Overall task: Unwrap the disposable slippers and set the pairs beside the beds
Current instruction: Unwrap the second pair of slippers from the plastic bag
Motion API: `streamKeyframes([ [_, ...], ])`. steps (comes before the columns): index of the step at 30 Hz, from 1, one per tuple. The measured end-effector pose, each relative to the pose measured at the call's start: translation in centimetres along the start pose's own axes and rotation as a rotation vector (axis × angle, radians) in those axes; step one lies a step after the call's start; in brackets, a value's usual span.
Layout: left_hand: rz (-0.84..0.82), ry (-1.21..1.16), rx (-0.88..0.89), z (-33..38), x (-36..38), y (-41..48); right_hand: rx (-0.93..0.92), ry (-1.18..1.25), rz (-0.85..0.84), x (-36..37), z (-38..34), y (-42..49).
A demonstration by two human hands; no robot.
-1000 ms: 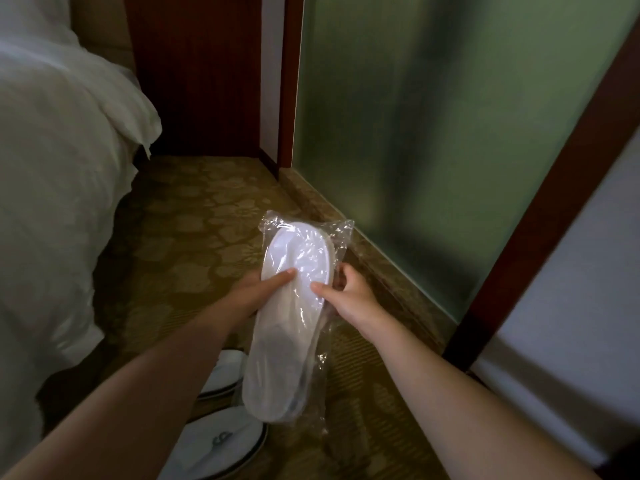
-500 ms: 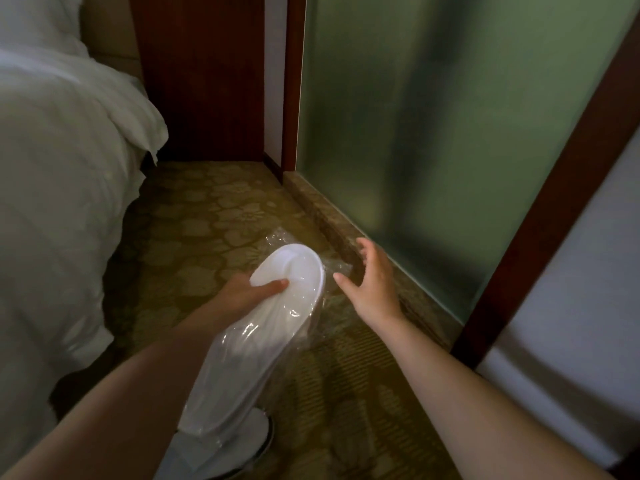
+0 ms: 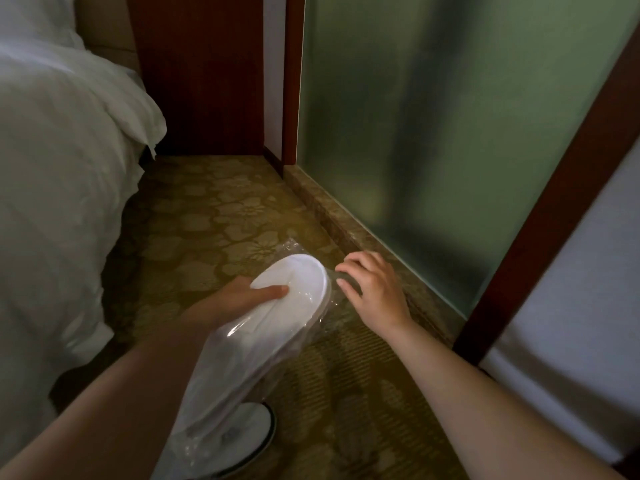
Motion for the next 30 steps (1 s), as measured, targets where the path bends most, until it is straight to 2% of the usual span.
streamKeyframes([
  [3,-0.056,-0.009,0.000,-0.1,0.2,0.0,0.036,0.055,0.027,0.2,0.0,0.3],
  [7,-0.124,-0.005,-0.031,-0.3,0.7,-0.2,0.215,0.234,0.048,0.4,1.1,0.5],
  [12,-0.085,0.053,-0.051,-1.3,0.6,1.0,0.501,0.473,0.101,0.8,3.2,-0.3],
  [19,-0.096,0.053,-0.007,-0.8,1.8,1.6,0.767,0.674,0.163,1.3,5.0,-1.3],
  [30,-0.167,0.081,-0.010,-0.5,3.5,2.3,1.030,0.786,0.326,2.3,7.2,-2.8],
])
Point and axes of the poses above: each hand's wrist, its own y-axis towards the middle knuckle, its own x-axis out of the palm, z = x × y, the point moved 7 cm from there along y, towards the middle knuckle, and after that the axes turned 6 degrees about -x, right-handed, at the moved point
